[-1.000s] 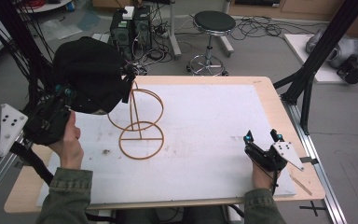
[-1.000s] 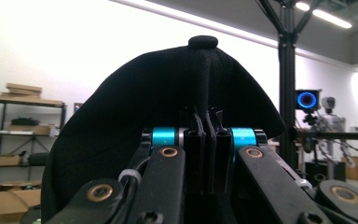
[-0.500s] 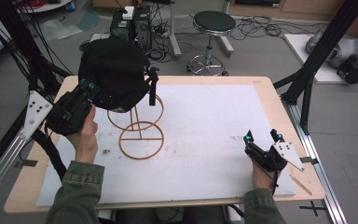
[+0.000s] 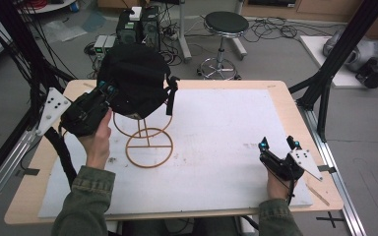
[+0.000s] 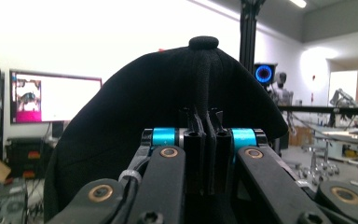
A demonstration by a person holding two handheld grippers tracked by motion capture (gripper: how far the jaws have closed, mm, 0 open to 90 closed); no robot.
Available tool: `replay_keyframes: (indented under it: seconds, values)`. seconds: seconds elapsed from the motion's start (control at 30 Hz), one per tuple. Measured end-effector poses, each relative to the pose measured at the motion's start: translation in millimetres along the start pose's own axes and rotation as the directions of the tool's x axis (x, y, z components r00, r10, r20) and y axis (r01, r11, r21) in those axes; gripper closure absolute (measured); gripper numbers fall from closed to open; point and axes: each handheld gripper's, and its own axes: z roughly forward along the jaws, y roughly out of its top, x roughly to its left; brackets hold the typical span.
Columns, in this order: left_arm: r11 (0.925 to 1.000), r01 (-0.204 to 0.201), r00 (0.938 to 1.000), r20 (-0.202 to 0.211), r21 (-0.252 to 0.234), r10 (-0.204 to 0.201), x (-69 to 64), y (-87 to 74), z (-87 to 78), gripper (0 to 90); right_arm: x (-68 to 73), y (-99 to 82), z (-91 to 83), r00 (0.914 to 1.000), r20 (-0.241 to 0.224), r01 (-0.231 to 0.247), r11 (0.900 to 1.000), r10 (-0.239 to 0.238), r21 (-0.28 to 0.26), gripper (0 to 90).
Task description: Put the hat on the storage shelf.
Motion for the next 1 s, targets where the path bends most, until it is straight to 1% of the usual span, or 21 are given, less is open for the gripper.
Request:
replay_keyframes:
  seconds: [0.07,0.17,0.23,0.3,0.37,0.43,0.47,0.53,0.6,0.67,0.73,0.8,0.9,1.0]
  values:
    - [0.9995,0.012,0.9999,-0.002,0.028,-0.012,1.4,-0.9,1.3,87.4,0.1,0.1,0.0,1.0,0.001,-0.009,1.0,0.009,-0.001,11.8]
    - [0.9974,0.034,0.9994,0.009,0.063,-0.035,3.2,-1.1,2.6,87.3,0.0,0.0,0.3,1.0,-0.001,-0.004,1.0,0.004,-0.002,11.8]
    - [0.995,0.036,0.9991,0.019,0.093,-0.038,4.0,-0.1,3.0,87.3,0.0,-0.1,0.2,1.0,-0.001,0.0,1.0,0.0,0.002,11.8]
    - [0.9931,0.037,0.999,0.019,0.111,-0.039,3.3,0.9,3.3,87.2,0.5,-0.1,0.1,1.0,-0.001,-0.004,1.0,0.004,0.004,11.8]
    - [0.9926,0.037,0.9993,0.002,0.116,-0.037,1.5,1.4,2.5,87.1,0.5,-0.2,0.3,1.0,0.0,-0.002,1.0,0.002,0.003,11.8]
    - [0.9923,0.047,0.9989,0.002,0.115,-0.047,0.8,1.0,1.5,87.0,0.6,-0.1,0.1,1.0,0.001,-0.002,1.0,0.002,0.002,11.8]
    - [0.9913,0.049,0.9988,0.002,0.122,-0.049,1.0,0.6,1.2,87.0,0.5,-0.1,0.0,1.0,0.0,-0.001,1.0,0.001,0.002,11.8]
    - [0.988,0.059,0.9982,0.002,0.143,-0.06,1.7,-0.5,1.4,86.9,0.3,0.0,-0.2,1.0,0.003,0.001,1.0,-0.001,0.001,11.8]
    - [0.9832,0.071,0.9974,0.003,0.168,-0.073,2.6,-1.8,2.3,86.8,0.1,0.1,-0.1,1.0,0.002,0.0,1.0,0.0,0.002,11.8]
    - [0.9802,0.081,0.9966,0.0,0.181,-0.082,2.8,-4.0,2.9,86.6,0.1,0.1,0.1,1.0,0.003,0.002,1.0,-0.002,0.002,11.8]
    - [0.9791,0.088,0.9959,0.001,0.183,-0.09,2.6,-7.0,3.3,86.2,0.3,0.1,0.0,1.0,0.002,0.002,1.0,-0.002,0.005,11.8]
    - [0.9762,0.085,0.996,0.009,0.199,-0.089,2.4,-9.8,3.5,86.2,0.2,0.2,0.0,1.0,0.002,0.004,1.0,-0.004,0.002,11.8]
    - [0.975,0.093,0.9953,0.01,0.202,-0.097,1.2,-13.3,3.3,86.0,0.2,0.2,0.0,1.0,0.002,-0.003,1.0,0.003,0.001,11.8]
    - [0.9738,0.092,0.995,0.017,0.208,-0.098,-0.1,-15.4,2.5,85.9,0.1,0.1,0.1,1.0,0.003,0.003,1.0,-0.003,0.003,11.8]
